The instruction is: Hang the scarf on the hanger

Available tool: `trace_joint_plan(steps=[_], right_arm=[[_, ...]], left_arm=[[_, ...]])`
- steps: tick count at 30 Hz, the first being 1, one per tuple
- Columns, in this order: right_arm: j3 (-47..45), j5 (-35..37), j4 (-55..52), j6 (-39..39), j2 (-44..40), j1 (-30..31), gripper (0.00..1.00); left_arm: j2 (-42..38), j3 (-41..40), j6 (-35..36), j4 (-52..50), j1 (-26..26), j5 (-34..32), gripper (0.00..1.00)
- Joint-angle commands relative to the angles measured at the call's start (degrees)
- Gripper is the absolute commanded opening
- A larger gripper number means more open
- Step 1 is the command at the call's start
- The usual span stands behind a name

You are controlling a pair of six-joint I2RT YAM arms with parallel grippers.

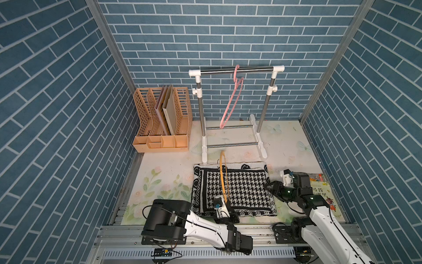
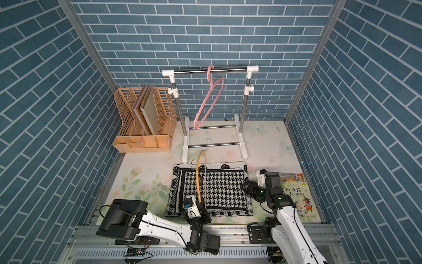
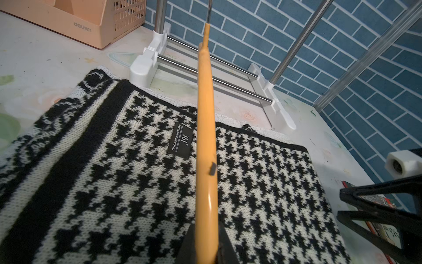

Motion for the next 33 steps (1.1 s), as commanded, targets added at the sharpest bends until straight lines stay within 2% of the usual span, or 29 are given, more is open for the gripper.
trace_joint_plan(steps=[1,11,19,25,29,33], right_arm=[[0.0,0.9,-0.3,-2.7,2.7,0.9,0.53],[-1.9,-1.6,1.9,-3.6,8.6,2.6,0.50],[1.8,-3.6,3.7,-4.0,10.0,4.4,0.34],[5.2,-6.8,5.8,-2.8,11.1,5.5,0.00],[6.5,-13.9,13.8,1.5,13.3,8.3,0.00],[7.6,-15.6,24.6,8.8,17.5,13.5,0.00]], left_arm=[[-1.1,-1.3,-36.6,-1.8,-33.6,-1.3,0.00],[-1.9,-2.5,-36.6,-1.0,-33.6,-1.8,0.00],[-2.1,-3.0,-36.6,-0.3,-33.5,-2.1,0.00],[-2.0,-3.1,-36.6,-0.1,-33.4,-2.3,0.00],[-2.2,-3.6,-36.6,0.5,-33.4,-2.5,0.00],[-2.4,-3.8,-36.6,0.6,-33.3,-2.8,0.00]])
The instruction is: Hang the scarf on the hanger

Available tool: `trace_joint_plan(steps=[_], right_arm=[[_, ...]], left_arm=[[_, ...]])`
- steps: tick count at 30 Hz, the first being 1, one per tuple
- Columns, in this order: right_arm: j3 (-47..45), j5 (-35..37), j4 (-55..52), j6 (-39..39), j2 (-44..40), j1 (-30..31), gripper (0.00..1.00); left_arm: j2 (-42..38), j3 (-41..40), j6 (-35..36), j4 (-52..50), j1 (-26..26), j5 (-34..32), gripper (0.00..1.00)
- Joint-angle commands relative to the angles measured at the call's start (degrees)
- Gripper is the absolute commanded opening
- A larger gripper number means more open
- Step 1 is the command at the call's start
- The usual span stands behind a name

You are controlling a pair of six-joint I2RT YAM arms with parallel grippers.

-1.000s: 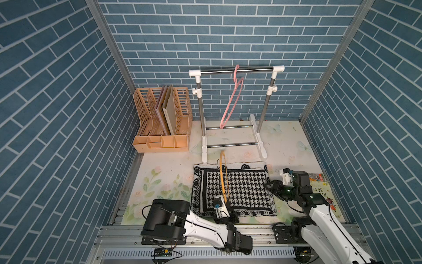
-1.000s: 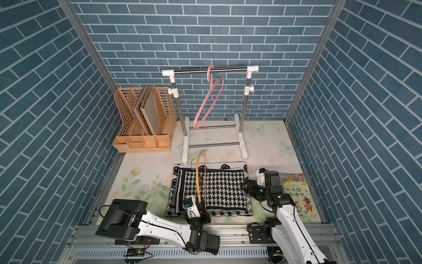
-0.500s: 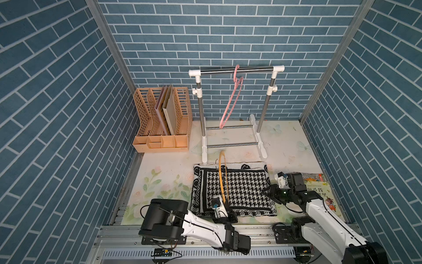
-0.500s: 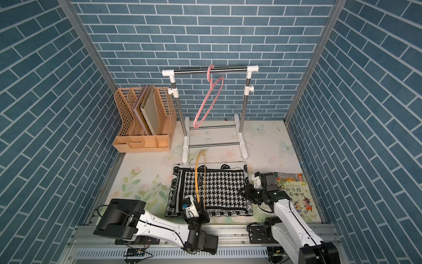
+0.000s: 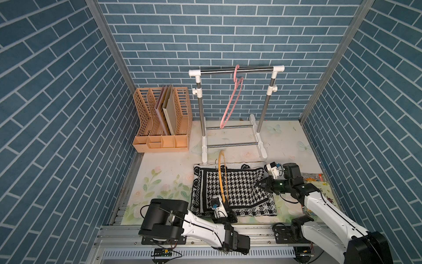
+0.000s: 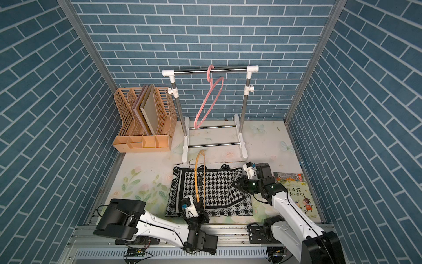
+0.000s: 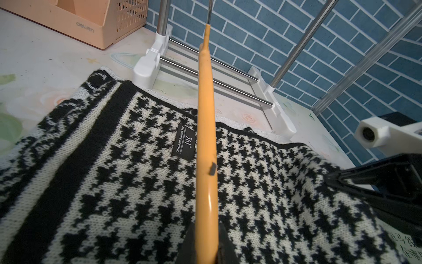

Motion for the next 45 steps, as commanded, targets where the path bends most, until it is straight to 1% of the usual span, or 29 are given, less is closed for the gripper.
trace_joint_plan(steps=[1,7,10,12,16,20,25,30,35,37,40,41,42,45], right_arm=[[2.2,-4.9,14.5,7.9,3.9,5.2,0.00],[5.5,-2.0,28.7,14.8,14.0,14.9,0.00],[9.2,-1.0,32.0,15.2,20.9,19.0,0.00],[11.4,0.0,34.0,15.5,25.1,20.6,0.00],[13.5,1.9,38.7,17.0,31.6,21.8,0.00],[16.0,1.5,41.4,17.5,37.4,22.5,0.00],[20.5,-1.2,42.1,17.3,43.4,24.6,0.00],[22.9,-2.2,43.3,17.4,47.2,26.8,0.00],[24.2,-7.5,47.0,18.3,50.3,30.0,0.00],[24.1,-8.2,47.1,18.2,50.8,30.4,0.00],[23.1,-8.4,48.4,18.1,50.7,30.2,0.05],[23.2,-8.9,48.5,17.9,50.8,30.2,0.09],[23.5,-9.5,48.4,17.6,51.1,30.2,0.15],[24.5,-10.2,46.9,15.9,51.2,29.9,0.41]], left_arm=[[-0.9,-1.0,-36.5,-1.4,-33.2,-2.0,0.00],[-1.1,-1.1,-36.5,-1.3,-32.9,-2.2,0.00],[-0.9,-0.7,-36.5,-1.8,-33.0,-2.4,0.00],[-0.9,-0.6,-36.5,-1.9,-32.9,-2.7,0.00],[-0.9,-0.5,-36.5,-2.0,-33.0,-2.9,0.00],[-1.0,-0.8,-36.4,-1.7,-33.1,-3.3,0.00],[-1.3,-1.3,-36.0,-0.8,-33.0,-3.8,0.00],[-1.8,-1.8,-35.1,0.1,-33.0,-4.0,0.00],[-3.0,-3.0,-33.0,2.3,-33.0,-4.0,0.00],[-3.1,-3.4,-32.8,2.9,-33.0,-3.9,0.00],[-3.4,-4.4,-32.6,4.0,-33.0,-3.7,0.00],[-3.7,-4.7,-32.3,4.5,-33.0,-3.7,0.00],[-3.8,-4.9,-32.0,4.9,-33.0,-3.7,0.00],[-3.7,-4.7,-31.6,5.1,-33.0,-3.6,0.00]])
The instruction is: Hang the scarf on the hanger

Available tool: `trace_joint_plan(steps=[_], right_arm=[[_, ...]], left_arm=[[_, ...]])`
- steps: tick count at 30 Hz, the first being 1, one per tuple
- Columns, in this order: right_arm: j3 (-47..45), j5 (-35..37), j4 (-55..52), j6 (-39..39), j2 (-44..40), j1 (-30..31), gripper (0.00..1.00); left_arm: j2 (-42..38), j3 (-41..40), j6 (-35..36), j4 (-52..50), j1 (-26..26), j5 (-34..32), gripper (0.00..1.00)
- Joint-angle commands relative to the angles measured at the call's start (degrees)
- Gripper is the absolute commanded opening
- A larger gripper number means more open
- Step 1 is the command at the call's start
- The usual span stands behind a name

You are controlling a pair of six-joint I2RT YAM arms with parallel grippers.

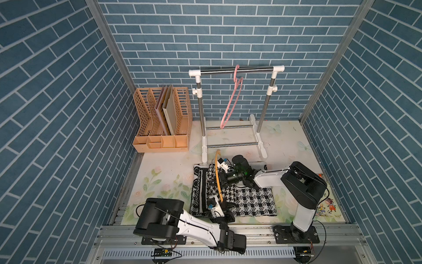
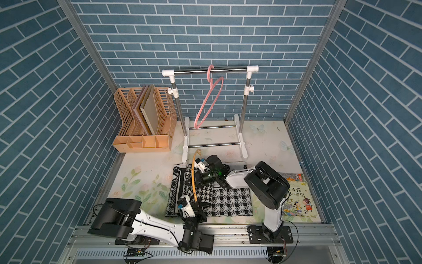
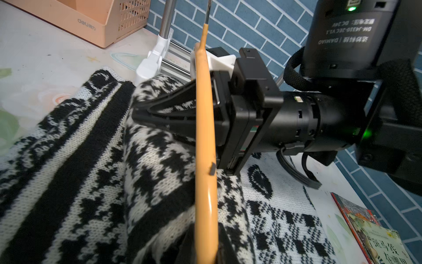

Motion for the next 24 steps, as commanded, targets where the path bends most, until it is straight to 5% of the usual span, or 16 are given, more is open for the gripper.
trace_joint_plan(steps=[1,8,12,19,21,24], right_arm=[[2.0,-2.0,-0.2,-3.1,0.6,-0.4,0.47],[0.1,1.9,-7.2,-6.1,-5.0,-4.5,0.63],[-0.4,0.8,-8.5,-6.3,-7.6,-6.3,0.63],[-2.7,1.8,-15.3,-8.6,-11.9,-9.3,0.44],[-4.0,3.2,-16.9,-9.3,-14.6,-10.9,0.44],[-4.3,3.5,-16.0,-9.8,-19.1,-11.7,0.58]], left_arm=[[-0.7,-0.3,-31.3,-0.2,-33.1,-1.9,0.00],[-0.7,0.2,-30.6,-0.7,-33.2,-1.3,0.00],[-0.8,0.1,-30.7,-0.6,-33.3,-1.3,0.00],[-0.7,0.4,-30.7,-1.1,-33.3,-1.5,0.00],[-0.6,0.5,-30.7,-1.2,-33.3,-1.6,0.00],[-0.6,0.6,-30.9,-1.5,-33.3,-1.5,0.00]])
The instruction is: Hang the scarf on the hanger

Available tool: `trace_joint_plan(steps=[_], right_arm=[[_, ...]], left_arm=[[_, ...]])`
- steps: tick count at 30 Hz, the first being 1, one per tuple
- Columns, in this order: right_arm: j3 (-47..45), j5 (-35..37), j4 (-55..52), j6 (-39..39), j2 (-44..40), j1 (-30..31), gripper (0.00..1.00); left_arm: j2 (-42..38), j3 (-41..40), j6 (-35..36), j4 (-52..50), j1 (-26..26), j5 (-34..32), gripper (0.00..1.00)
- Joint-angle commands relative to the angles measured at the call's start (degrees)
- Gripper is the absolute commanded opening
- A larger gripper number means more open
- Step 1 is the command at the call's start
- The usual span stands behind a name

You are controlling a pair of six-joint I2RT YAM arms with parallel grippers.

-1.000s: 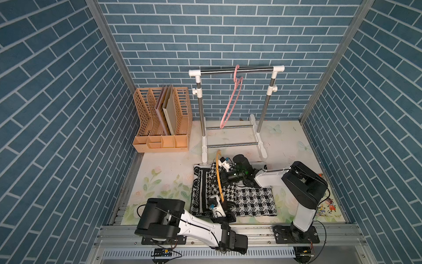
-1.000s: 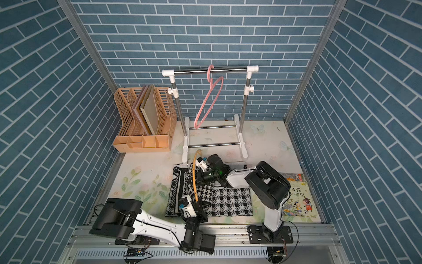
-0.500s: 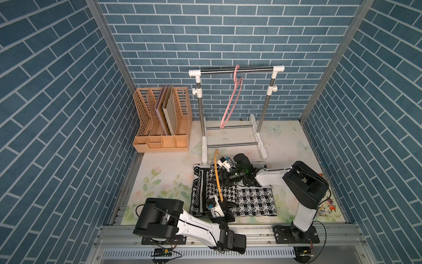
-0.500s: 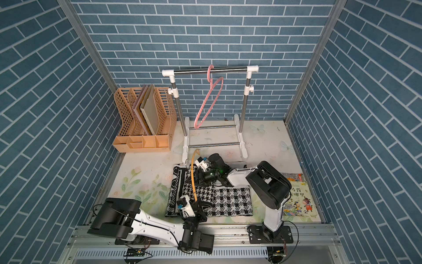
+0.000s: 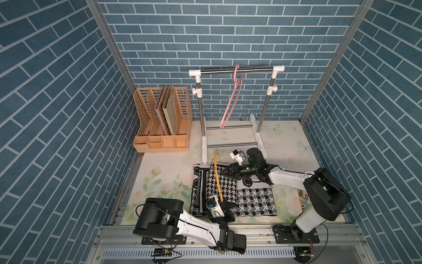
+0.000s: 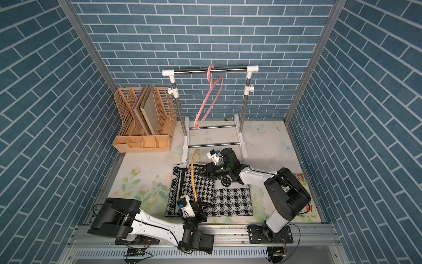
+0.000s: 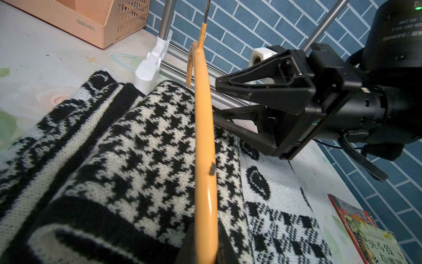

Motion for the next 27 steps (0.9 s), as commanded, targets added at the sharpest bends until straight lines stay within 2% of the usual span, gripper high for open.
trace_joint_plan(steps=[1,4,7,11,16,20,27], right_arm=[[-0.2,1.0,-1.1,-3.3,-6.1,-0.9,0.62],[0.0,0.4,-0.9,-3.9,-8.7,-0.8,0.67],[2.7,2.9,-6.7,-8.5,-8.0,1.1,0.68],[8.8,7.7,-16.6,-13.4,-2.4,5.6,0.64],[11.8,12.0,-18.4,-13.9,-0.1,8.4,0.60],[12.1,12.2,-19.1,-14.5,1.0,8.7,0.48],[9.4,10.2,-13.5,-11.5,0.4,8.6,0.12]], left_arm=[[-0.3,0.8,-30.9,-1.7,-33.2,-1.1,0.00],[-0.2,1.2,-30.9,-2.1,-33.2,-0.8,0.00],[0.0,2.0,-30.9,-3.7,-33.1,-0.4,0.00],[0.0,2.9,-30.8,-5.3,-32.7,-0.3,0.00],[0.4,3.8,-30.7,-6.0,-32.1,-0.1,0.00],[-0.2,3.4,-29.4,-5.5,-31.9,0.0,0.00],[-0.4,4.3,-27.1,-6.3,-31.7,1.1,0.00]])
